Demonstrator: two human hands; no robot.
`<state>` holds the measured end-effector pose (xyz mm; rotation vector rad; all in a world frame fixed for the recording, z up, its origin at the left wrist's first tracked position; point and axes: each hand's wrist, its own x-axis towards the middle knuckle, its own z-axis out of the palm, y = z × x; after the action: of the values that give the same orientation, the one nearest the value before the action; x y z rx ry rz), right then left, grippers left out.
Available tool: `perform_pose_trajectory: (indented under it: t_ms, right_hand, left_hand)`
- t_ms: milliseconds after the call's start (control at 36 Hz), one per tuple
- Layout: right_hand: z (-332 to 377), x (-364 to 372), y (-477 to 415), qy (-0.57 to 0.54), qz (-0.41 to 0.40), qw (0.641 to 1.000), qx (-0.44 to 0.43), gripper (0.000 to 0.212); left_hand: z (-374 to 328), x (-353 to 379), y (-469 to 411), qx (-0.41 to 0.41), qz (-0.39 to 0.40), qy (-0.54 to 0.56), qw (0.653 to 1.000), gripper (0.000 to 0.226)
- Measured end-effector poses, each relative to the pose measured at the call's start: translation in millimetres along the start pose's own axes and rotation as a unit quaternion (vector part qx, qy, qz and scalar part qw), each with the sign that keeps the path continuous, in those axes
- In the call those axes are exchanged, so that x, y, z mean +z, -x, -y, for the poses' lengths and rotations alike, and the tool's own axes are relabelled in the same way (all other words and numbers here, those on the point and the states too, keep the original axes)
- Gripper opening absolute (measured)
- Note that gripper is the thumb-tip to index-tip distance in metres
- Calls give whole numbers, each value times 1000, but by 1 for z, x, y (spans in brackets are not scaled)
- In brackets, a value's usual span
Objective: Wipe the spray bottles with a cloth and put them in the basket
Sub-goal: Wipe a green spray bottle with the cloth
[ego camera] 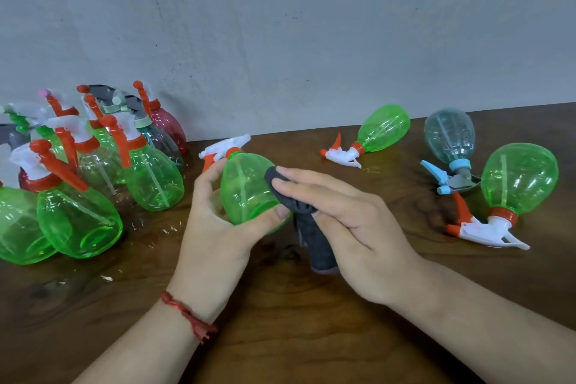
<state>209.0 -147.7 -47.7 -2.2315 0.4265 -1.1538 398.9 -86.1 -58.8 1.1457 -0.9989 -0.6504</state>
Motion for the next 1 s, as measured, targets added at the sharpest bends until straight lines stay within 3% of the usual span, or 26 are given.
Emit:
perform_pose_trajectory:
  t_ms: [139,250,361,528,639,750,861,1000]
  right_hand:
    - [-4,0,0,-17,-12,1000,-2,51]
    - [-8,-1,-5,-104,-56,990,74,54]
    - [-11,-7,-11,-240,-88,951,174,53]
    - [-12,-6,-12,-349,-110,904,223,54]
    - [-13,-6,-12,-312,-115,923,192,54]
    - [-13,-6,-8,-131,-92,982,102,55]
    - [-13,-5,-6,-72,-72,991,85,57]
    - [-5,-2,-4,-47,-37,996,64,53]
  left_hand:
    - [-3,3,4,21,33,-40,998,96]
    - [-5,4,13,75,112,-140,981,107]
    - [-1,7,16,100,159,-198,962,113]
    - [-6,4,15,105,149,-164,969,116]
    - [-4,6,14,111,161,-171,966,112]
    - [0,6,12,146,157,-230,949,109]
    - [1,4,11,186,129,-292,929,107]
    - [-1,4,9,97,58,-179,977,109]
